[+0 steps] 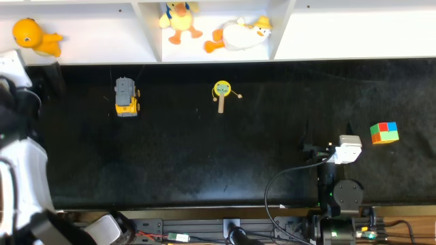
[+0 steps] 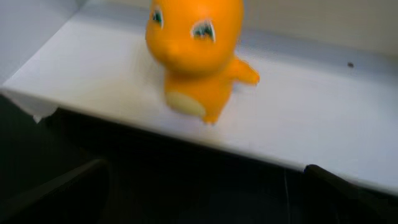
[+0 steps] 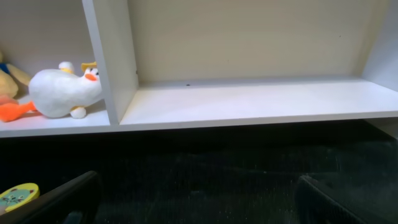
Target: Store Toys
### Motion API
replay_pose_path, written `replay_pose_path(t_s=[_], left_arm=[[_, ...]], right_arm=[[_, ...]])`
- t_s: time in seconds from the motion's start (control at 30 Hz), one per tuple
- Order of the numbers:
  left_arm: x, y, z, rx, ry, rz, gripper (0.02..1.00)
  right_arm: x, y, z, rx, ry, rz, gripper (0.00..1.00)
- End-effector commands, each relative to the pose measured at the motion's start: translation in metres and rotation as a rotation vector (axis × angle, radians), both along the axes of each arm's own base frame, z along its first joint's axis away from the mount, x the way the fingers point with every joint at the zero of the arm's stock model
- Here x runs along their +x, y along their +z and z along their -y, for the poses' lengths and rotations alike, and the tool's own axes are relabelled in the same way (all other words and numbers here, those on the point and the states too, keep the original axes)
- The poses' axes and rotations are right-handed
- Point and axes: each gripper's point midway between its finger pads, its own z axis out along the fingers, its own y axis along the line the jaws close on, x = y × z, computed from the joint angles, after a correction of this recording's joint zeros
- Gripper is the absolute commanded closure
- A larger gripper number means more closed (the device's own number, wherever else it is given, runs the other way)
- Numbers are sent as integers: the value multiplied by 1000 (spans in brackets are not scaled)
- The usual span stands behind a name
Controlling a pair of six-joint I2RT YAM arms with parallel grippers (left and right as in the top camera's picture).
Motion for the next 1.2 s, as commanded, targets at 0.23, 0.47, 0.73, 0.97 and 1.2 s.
replay_pose_path(t_s=[0.23,0.47,0.73,0.97,1.2], left_arm=[[-39,-33,47,-51,-48,-39,20],[-52,-71,95,-187,-115,-197,20],[-65,-92,138,-168,-247,-328,20],[-72,-102,161,-113,-326,-397,20],[-63,-105,167,-44,-345,-398,20]], right_arm=[[0,-3,-1,4,3,3,5],[0,-3,-1,4,3,3,5],[0,-3,-1,4,3,3,5],[0,-3,-1,4,3,3,7],[0,-3,-1,4,3,3,5]])
